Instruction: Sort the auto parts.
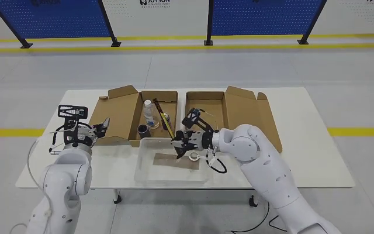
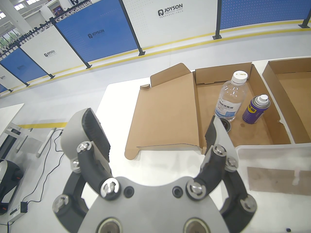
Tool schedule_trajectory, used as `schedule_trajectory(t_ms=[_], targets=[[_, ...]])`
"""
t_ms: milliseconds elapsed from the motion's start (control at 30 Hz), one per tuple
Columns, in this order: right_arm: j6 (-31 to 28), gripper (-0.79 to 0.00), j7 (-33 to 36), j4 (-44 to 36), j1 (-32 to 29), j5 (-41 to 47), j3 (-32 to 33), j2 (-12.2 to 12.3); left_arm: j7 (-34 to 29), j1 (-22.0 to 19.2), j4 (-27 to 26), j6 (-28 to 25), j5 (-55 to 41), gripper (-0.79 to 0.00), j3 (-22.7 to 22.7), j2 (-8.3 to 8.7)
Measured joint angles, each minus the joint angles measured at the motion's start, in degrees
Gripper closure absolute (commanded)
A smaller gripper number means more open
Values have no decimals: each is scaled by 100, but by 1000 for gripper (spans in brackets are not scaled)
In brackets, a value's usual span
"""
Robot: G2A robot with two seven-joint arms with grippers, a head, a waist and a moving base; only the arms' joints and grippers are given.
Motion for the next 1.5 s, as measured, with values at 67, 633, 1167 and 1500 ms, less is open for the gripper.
schedule_trajectory(t_ms=[67,633,1167,1500], targets=[[251,0,-102,-87,10,-137,237,49,0,0,0,0,0,-785,0,0],[2572,0,-162,1394,824,-1996,290,47,0,0,0,0,0,-785,0,0],[3225,0,-374,2972,1468,-1910,-662,-401,0,0,0,0,0,-785,0,0],[3227,-154,-444,3485,1608,-1896,-782,-524,0,0,0,0,0,-785,0,0]])
